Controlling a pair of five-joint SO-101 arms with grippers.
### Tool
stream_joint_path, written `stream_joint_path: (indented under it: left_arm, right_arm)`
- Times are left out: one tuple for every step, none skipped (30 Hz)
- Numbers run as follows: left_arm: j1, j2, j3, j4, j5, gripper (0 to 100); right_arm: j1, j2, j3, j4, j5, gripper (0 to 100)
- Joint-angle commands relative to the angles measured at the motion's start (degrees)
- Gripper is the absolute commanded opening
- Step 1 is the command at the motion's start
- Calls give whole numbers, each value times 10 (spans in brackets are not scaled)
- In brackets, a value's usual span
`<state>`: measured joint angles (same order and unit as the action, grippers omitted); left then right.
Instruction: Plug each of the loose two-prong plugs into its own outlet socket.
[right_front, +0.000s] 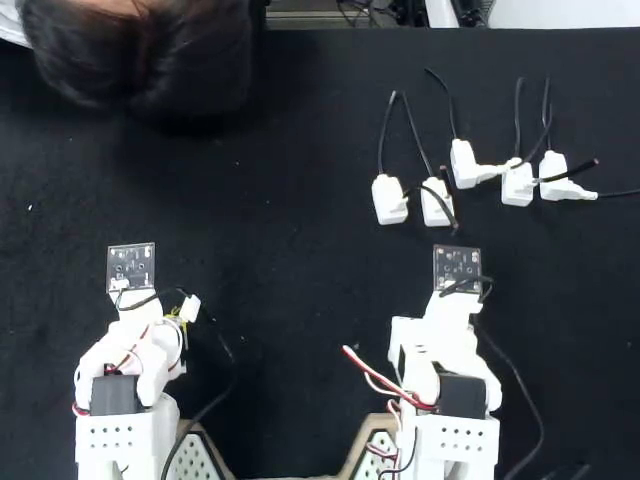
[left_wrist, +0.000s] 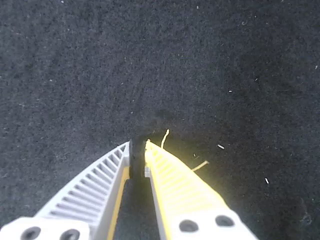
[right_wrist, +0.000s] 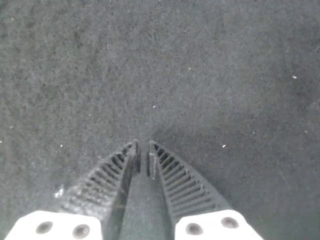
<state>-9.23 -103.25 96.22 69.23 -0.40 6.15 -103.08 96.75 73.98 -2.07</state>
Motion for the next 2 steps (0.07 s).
stream_joint_path:
  left_arm:
    - [-2,2,12,3,7,62]
    - [-2,2,12,3,7,62]
  right_arm:
    - [10,-44,-1,3,-1,12]
    - [10,-44,-1,3,-1,12]
